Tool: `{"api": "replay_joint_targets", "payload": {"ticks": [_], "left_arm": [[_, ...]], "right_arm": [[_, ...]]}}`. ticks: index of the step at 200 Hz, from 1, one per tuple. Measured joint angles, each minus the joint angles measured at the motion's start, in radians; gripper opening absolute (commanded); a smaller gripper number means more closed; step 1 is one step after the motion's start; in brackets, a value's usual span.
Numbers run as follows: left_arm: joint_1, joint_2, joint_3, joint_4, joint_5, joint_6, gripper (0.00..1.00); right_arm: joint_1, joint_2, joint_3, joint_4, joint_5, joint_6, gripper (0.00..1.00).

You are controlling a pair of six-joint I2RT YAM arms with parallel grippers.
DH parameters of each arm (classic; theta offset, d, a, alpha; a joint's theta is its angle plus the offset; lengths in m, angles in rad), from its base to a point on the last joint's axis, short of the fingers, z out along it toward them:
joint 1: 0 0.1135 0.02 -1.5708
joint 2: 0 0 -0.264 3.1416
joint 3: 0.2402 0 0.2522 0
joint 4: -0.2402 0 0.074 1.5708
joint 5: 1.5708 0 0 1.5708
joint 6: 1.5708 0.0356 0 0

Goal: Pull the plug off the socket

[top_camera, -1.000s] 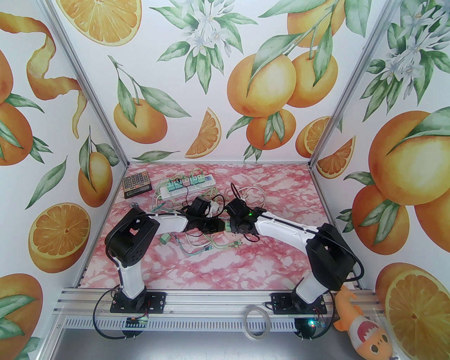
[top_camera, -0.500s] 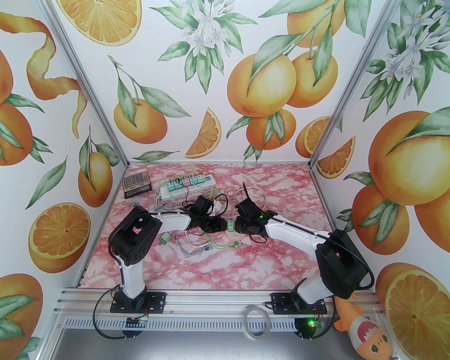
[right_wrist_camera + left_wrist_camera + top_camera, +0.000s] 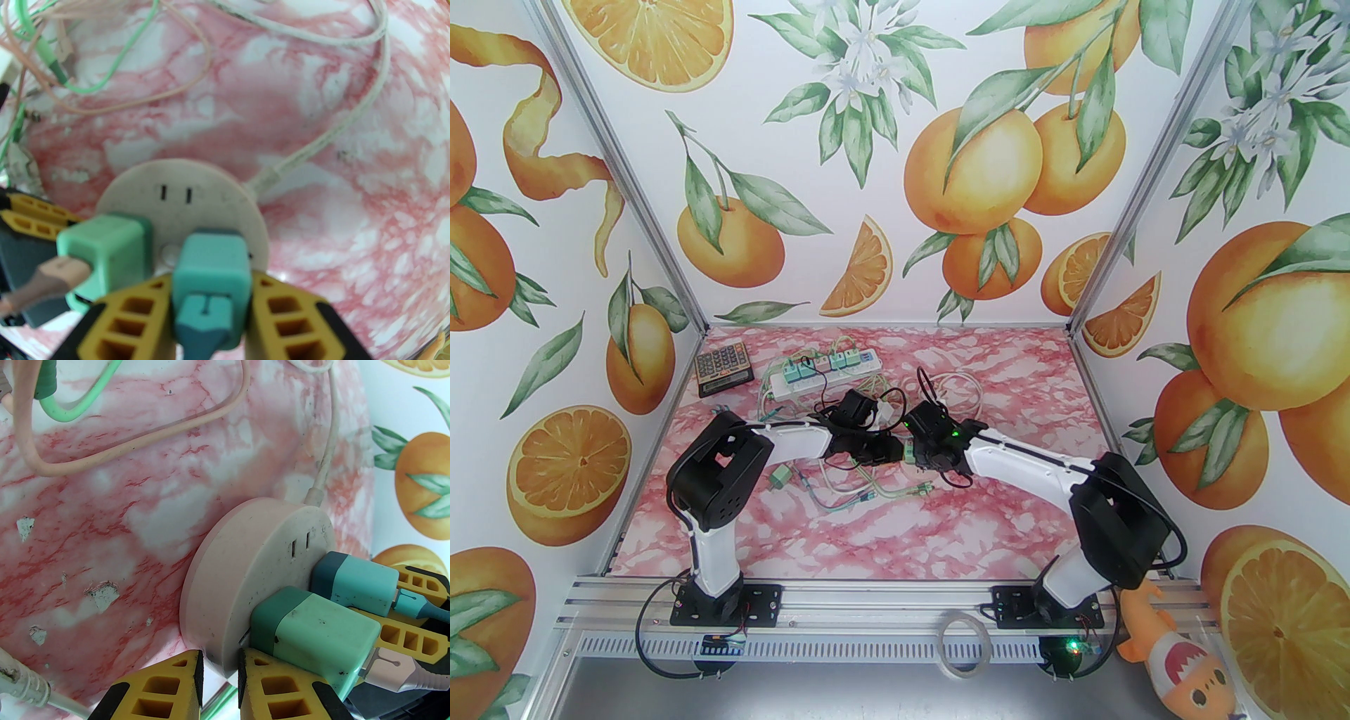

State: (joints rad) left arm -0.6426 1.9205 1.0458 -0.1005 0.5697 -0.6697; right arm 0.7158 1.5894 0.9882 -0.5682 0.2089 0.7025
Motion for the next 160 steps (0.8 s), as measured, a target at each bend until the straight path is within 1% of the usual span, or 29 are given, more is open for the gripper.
{"api": "replay_joint_targets", "payload": {"ticks": [41,81,106,135,160], "left_arm": [[-0.004,0.004,0.003,0.002,-0.001,0.0,0.23],[-0.008,0.005,0.005,0.007,-0.001,0.0,0.23],[-0.008,0.005,0.005,0.006,0.002,0.0,0.23],[-0.006,0.005,0.006,0.0,0.006,0.005,0.23],[0.0,0.005,0.006,-0.009,0.013,0.015,0.23]], "right_arm": [[-0.07,-0.051,-0.063,0.063,-0.113,0.01,0.32],[-0.078,-0.06,-0.072,0.069,-0.135,0.015,0.32],[-0.043,-0.057,-0.058,0.045,-0.085,0.014,0.32],[0.024,0.0,0.016,-0.035,0.02,0.009,0.32],[0.055,0.023,0.051,-0.074,0.074,0.008,0.31]]}}
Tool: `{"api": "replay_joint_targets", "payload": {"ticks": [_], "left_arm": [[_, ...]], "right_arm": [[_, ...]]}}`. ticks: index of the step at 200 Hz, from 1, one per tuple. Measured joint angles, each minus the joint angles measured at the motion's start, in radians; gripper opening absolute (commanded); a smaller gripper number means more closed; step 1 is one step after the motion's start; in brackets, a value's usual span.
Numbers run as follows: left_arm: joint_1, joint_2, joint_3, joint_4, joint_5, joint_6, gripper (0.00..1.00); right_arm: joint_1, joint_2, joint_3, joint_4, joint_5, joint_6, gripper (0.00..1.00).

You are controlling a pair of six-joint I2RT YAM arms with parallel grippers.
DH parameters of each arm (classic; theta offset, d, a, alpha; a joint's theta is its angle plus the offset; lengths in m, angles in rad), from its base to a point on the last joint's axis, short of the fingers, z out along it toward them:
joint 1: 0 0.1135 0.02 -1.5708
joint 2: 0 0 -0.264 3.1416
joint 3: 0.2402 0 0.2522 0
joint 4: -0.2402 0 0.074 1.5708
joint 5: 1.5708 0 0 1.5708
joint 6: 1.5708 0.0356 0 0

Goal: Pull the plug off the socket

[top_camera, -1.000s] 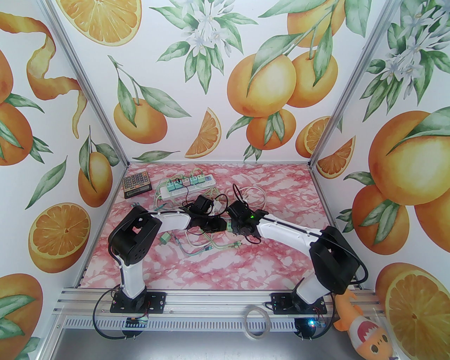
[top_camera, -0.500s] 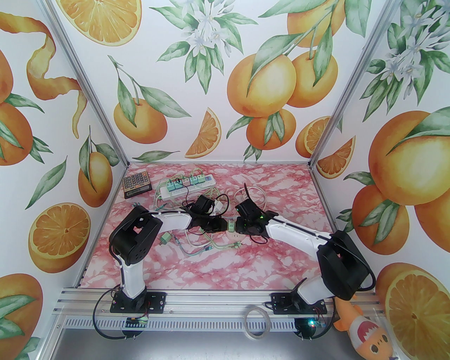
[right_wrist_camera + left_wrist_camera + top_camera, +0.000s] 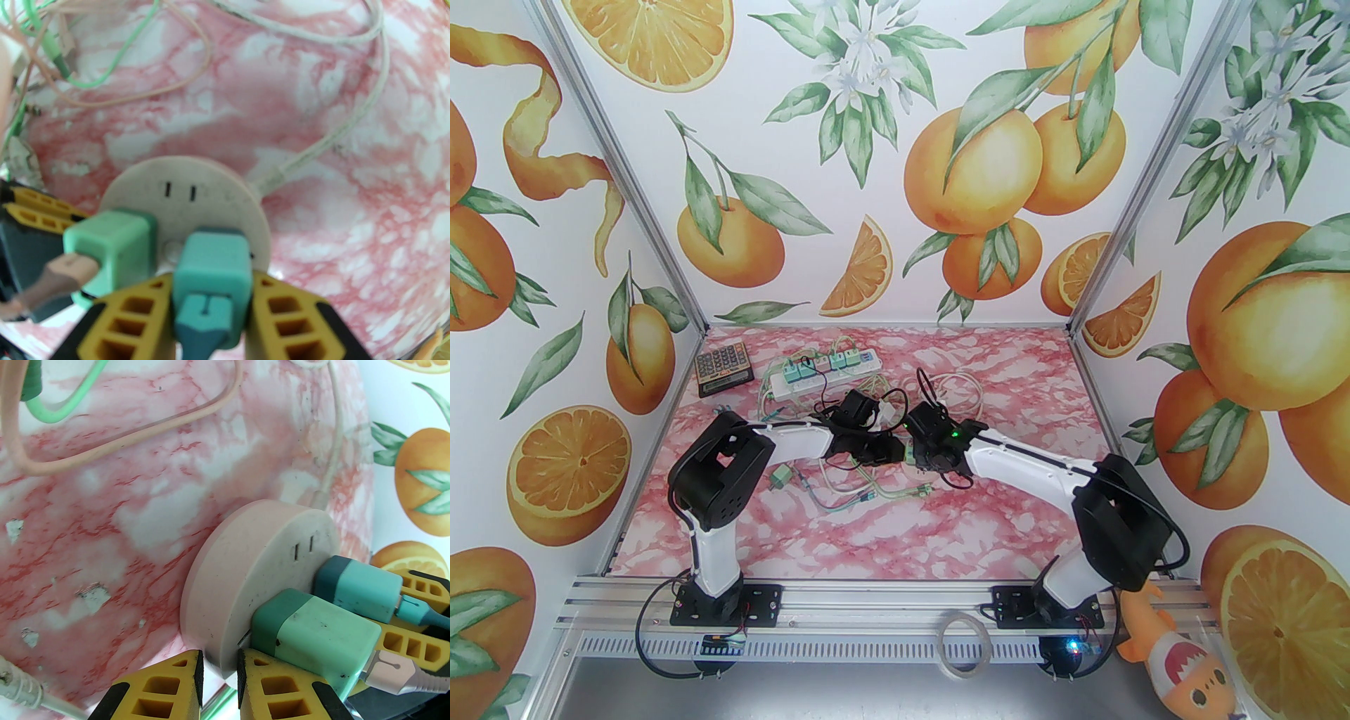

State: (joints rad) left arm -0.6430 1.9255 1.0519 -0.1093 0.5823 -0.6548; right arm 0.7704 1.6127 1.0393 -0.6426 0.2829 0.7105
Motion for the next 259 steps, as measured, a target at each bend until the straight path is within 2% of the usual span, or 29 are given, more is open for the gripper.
{"api": "replay_joint_targets", "payload": {"ticks": [45,92,124,150,207,259], "left_arm": [[0.001,0.0,0.0,-0.002,0.001,0.006,0.23],[-0.016,0.006,0.004,0.01,0.001,0.006,0.23],[-0.029,0.008,0.005,0.014,0.002,0.006,0.23],[-0.03,0.01,0.011,0.007,0.003,0.006,0.23],[-0.019,0.007,0.013,-0.024,0.013,0.007,0.23],[-0.017,0.005,0.013,-0.029,0.012,0.007,0.23]], "right_arm": [[-0.005,-0.003,-0.001,-0.001,0.0,-0.001,0.32],[-0.13,-0.109,-0.125,0.102,-0.179,0.008,0.32],[-0.149,-0.135,-0.154,0.111,-0.217,0.015,0.31],[-0.121,-0.134,-0.152,0.104,-0.19,0.014,0.31],[0.003,-0.027,-0.014,-0.033,-0.003,0.004,0.31],[-0.003,-0.026,-0.008,-0.04,-0.005,0.003,0.31]]}}
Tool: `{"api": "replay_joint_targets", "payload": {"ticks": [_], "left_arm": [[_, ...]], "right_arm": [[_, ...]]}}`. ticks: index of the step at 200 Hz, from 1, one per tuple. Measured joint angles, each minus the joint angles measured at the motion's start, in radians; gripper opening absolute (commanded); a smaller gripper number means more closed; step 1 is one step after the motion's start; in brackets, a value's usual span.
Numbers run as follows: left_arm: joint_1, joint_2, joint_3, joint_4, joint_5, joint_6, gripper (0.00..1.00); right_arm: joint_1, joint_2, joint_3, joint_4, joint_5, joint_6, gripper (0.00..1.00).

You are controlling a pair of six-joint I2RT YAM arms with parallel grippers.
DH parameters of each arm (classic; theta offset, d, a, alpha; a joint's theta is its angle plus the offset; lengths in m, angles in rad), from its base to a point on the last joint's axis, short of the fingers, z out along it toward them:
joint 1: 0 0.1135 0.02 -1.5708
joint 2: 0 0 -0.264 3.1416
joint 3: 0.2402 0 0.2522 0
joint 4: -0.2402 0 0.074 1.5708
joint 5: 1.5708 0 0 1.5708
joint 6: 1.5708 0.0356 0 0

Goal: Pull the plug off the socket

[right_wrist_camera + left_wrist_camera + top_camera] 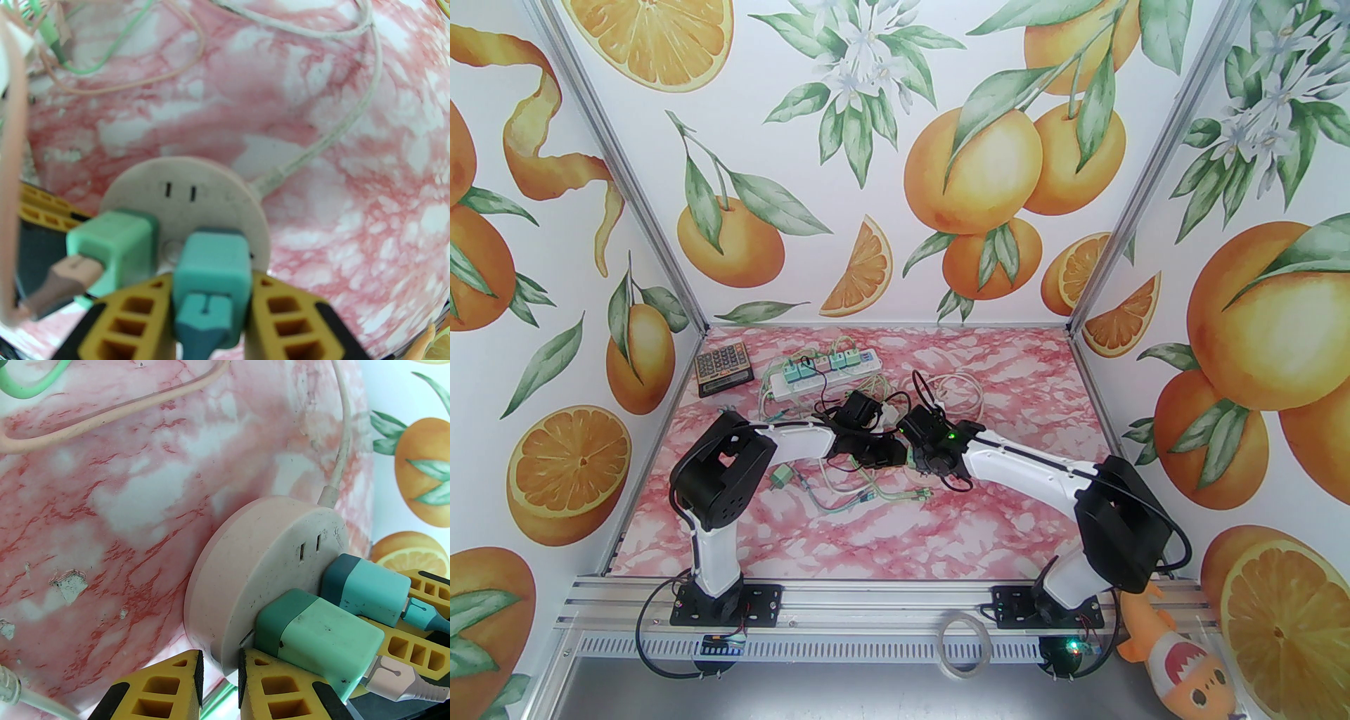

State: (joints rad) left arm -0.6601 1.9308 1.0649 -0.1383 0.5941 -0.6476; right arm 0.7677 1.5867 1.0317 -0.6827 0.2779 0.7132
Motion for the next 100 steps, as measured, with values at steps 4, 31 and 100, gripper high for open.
{"api": "replay_joint_targets", "payload": {"ticks": [4,31,100], "left_arm": [[0.0,0.0,0.0,0.0,0.0,0.0,0.23],[-0.004,0.0,0.0,0.002,-0.002,0.0,0.23],[-0.022,0.004,0.013,-0.004,-0.014,0.003,0.23]], "right_arm": [[-0.005,-0.003,-0.003,0.003,-0.007,-0.001,0.32],[-0.074,-0.056,-0.066,0.069,-0.105,0.005,0.31],[-0.123,-0.121,-0.152,0.134,-0.203,0.026,0.31]]}}
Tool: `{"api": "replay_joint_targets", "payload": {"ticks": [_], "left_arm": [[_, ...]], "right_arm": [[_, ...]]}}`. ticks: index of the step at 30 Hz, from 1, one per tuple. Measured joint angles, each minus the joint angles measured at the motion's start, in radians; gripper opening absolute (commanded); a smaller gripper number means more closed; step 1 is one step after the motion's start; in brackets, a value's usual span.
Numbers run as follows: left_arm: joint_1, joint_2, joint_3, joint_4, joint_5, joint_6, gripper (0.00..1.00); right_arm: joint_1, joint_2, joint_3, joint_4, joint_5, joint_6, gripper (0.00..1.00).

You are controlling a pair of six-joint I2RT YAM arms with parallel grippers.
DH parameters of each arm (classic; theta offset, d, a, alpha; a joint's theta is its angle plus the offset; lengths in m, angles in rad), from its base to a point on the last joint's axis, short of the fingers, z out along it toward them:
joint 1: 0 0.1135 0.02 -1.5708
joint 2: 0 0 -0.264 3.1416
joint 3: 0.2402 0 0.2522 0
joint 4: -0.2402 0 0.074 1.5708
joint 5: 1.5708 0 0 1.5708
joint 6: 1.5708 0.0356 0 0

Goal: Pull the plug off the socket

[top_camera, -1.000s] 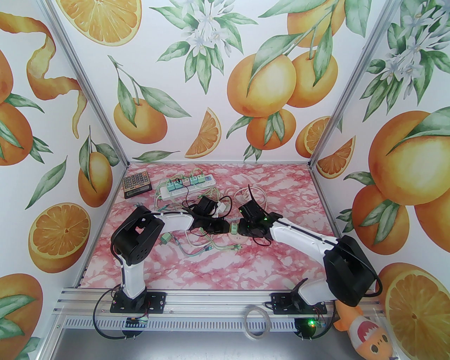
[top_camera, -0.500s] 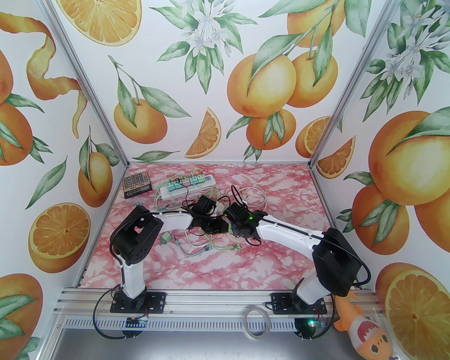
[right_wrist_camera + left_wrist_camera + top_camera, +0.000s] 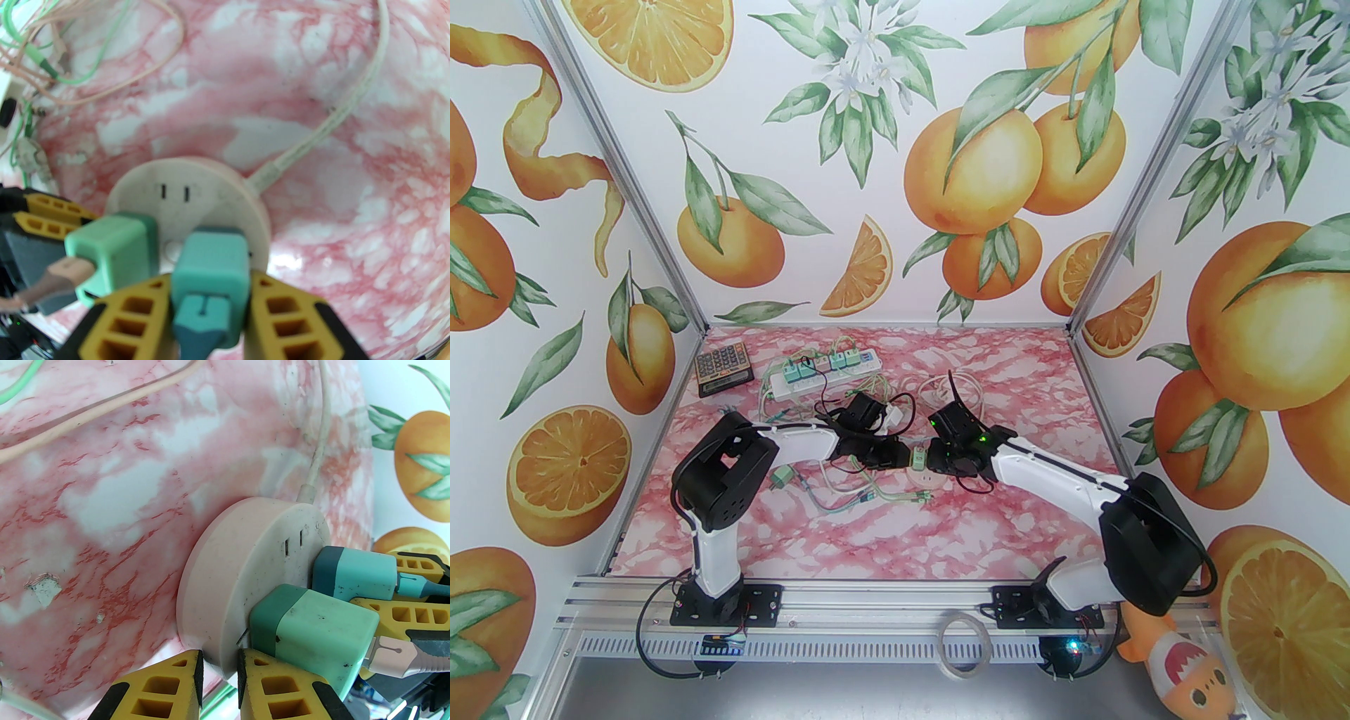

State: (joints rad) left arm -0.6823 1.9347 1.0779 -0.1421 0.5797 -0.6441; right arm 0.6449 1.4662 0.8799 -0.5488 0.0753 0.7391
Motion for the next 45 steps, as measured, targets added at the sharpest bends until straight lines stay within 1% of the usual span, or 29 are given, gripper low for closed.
{"api": "replay_joint_targets", "payload": {"ticks": [7,10,14,17,23,28,30,32,36,39,45], "left_arm": [[0.0,0.002,0.02,-0.051,-0.004,0.019,0.23],[0.002,0.001,0.024,-0.065,-0.005,0.023,0.23],[0.002,0.001,0.025,-0.069,-0.007,0.023,0.23],[0.002,0.002,0.026,-0.067,-0.008,0.023,0.23],[-0.01,0.008,0.032,-0.05,-0.015,0.026,0.23],[-0.016,0.014,0.039,-0.046,-0.017,0.027,0.23],[-0.015,0.018,0.046,-0.051,-0.012,0.029,0.23],[-0.015,0.02,0.051,-0.061,-0.011,0.033,0.23],[-0.009,0.021,0.058,-0.085,-0.006,0.045,0.23],[0.001,0.021,0.058,-0.102,0.001,0.049,0.23],[0.004,0.02,0.063,-0.12,-0.002,0.049,0.23]], "right_arm": [[0.114,0.101,0.132,-0.139,0.171,-0.026,0.3],[0.129,0.121,0.159,-0.17,0.198,-0.026,0.3],[0.128,0.124,0.164,-0.178,0.199,-0.026,0.3],[0.106,0.117,0.159,-0.171,0.174,-0.032,0.3],[-0.013,0.034,0.051,-0.057,0.009,-0.021,0.3],[-0.031,0.016,0.026,-0.037,-0.019,-0.018,0.29],[-0.016,0.018,0.028,-0.042,-0.002,-0.018,0.29],[0.018,0.037,0.058,-0.074,0.045,-0.025,0.29],[0.095,0.114,0.156,-0.177,0.16,-0.033,0.28],[0.129,0.159,0.215,-0.237,0.217,-0.032,0.28],[0.143,0.175,0.236,-0.257,0.243,-0.032,0.29]]}}
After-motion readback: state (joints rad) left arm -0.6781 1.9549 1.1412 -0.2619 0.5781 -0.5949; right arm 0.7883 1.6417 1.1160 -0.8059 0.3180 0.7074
